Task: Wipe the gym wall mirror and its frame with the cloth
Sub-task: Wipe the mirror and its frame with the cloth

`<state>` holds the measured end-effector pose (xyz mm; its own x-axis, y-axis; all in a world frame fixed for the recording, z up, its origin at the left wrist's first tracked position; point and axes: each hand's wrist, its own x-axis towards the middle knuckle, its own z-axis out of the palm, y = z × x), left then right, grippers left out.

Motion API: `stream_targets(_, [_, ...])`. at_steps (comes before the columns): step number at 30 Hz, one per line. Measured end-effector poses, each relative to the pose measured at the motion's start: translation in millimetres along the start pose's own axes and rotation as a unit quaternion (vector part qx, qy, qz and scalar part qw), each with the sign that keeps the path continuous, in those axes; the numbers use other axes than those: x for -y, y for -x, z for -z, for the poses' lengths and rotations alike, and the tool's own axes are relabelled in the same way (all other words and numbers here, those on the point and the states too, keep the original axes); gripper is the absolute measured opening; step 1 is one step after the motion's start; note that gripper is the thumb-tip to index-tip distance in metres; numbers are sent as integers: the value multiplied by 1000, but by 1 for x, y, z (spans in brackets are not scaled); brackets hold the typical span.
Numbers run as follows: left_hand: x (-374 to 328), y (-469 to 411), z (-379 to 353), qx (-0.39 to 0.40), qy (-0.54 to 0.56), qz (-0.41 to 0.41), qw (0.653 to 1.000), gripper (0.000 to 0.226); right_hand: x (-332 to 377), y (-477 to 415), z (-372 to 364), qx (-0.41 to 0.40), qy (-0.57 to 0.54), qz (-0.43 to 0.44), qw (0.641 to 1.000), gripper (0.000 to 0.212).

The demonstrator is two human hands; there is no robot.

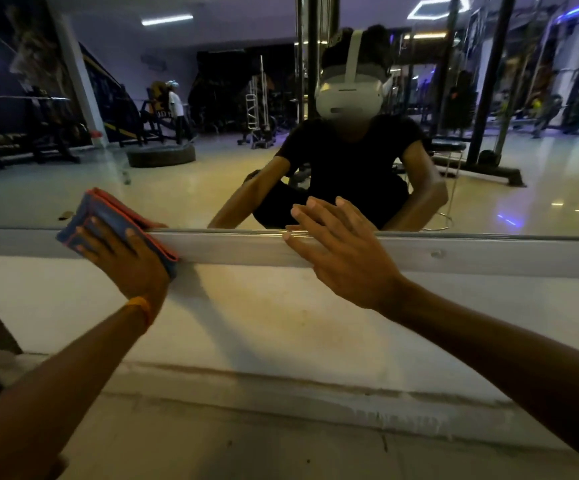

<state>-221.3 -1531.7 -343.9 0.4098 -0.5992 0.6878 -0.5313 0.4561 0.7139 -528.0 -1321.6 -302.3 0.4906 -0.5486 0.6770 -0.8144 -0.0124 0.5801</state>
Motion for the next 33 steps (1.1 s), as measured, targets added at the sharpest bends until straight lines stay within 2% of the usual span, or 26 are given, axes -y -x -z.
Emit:
stream_targets(3, [15, -16, 10, 19, 2, 22, 1000, 64, 9, -4, -4, 1, 5, 16, 1000, 57])
stream_targets(8, [-55, 75, 2, 116, 44, -43, 991, 76, 31, -47, -4, 14, 16, 15, 1000, 62])
stream_targets(10, [-57, 67, -3, 109, 36, -32, 993, 81, 34, -56, -4, 27, 13, 17, 999, 64])
stream_targets(14, [-4, -5, 13, 54, 3, 18, 998, 77, 25, -50, 1, 39, 42, 46, 997, 63])
stream_targets(18, [43, -49, 29, 75, 8, 31, 997, 80, 27, -51, 6, 50, 56, 37, 997, 66])
stream_targets(21, [18, -23, 22, 85, 17, 43, 995, 79, 38, -56, 11, 66, 46, 20, 997, 65])
stream_targets(25, [-42, 48, 8, 117, 27, -17, 993, 78, 47, -78, 19, 101, 37, 24, 994, 64])
stream_targets(29, [-26, 31, 10, 117, 21, -57, 991, 80, 48, -84, 19, 105, 31, 3, 994, 67])
stream_targets(30, [-13, 14, 14, 97, 18, -44, 994, 79, 50, -82, 18, 100, 31, 6, 994, 68])
stream_targets(33, [19, -38, 24, 56, 4, 69, 996, 79, 52, -84, 16, 84, 34, 1, 996, 70])
